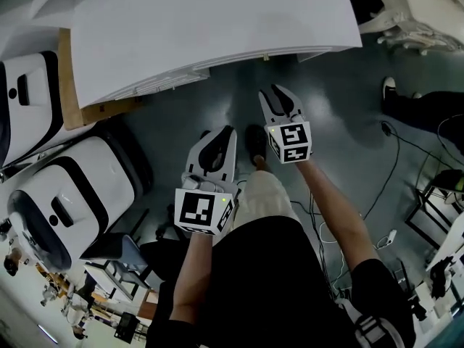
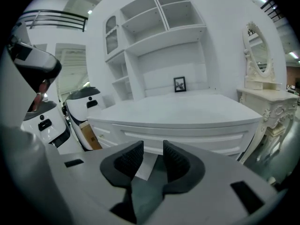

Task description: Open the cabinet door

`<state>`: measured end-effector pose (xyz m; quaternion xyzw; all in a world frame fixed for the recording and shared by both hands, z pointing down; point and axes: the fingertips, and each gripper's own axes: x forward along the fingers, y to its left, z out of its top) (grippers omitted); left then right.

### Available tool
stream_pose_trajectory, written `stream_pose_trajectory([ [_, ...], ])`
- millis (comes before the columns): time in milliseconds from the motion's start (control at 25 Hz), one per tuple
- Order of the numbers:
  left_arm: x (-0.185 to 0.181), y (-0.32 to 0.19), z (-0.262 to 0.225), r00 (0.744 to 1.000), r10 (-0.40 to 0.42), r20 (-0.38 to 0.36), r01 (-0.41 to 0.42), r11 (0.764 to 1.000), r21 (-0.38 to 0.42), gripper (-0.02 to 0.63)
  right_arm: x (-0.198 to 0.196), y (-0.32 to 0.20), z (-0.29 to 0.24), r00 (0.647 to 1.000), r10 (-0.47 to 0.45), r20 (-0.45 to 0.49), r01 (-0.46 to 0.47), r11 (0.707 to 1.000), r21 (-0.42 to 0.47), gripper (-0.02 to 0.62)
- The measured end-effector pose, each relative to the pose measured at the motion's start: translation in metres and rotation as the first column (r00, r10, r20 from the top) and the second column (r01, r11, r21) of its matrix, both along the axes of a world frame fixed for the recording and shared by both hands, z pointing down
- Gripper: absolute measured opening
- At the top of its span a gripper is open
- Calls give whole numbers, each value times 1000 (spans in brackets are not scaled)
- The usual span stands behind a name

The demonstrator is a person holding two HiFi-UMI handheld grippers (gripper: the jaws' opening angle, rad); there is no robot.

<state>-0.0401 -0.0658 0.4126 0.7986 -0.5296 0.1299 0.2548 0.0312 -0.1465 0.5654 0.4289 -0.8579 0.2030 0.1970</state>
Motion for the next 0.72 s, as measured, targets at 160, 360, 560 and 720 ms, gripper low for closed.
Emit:
stream_pose_trajectory([
  [160,-1,-6,13,1000,17,0,-17,1000,-26,34,-5,-20,24,1000,19,-17,-20,999,-28,129],
  [360,-1,-10,26,999,31,-5,-32,998,-48,34,-3,-46,47,998,47,-43,-48,998,-43,130],
  [560,-4,-16,37,1000,30,-9,-30,998,-54,34,11,-73,66,994,89,-63,-93,995,-49,138],
  [720,-12,-19,42,1000,21,-10,-21,998,-55,34,10,-86,79,992,104,-76,-109,993,-55,144],
])
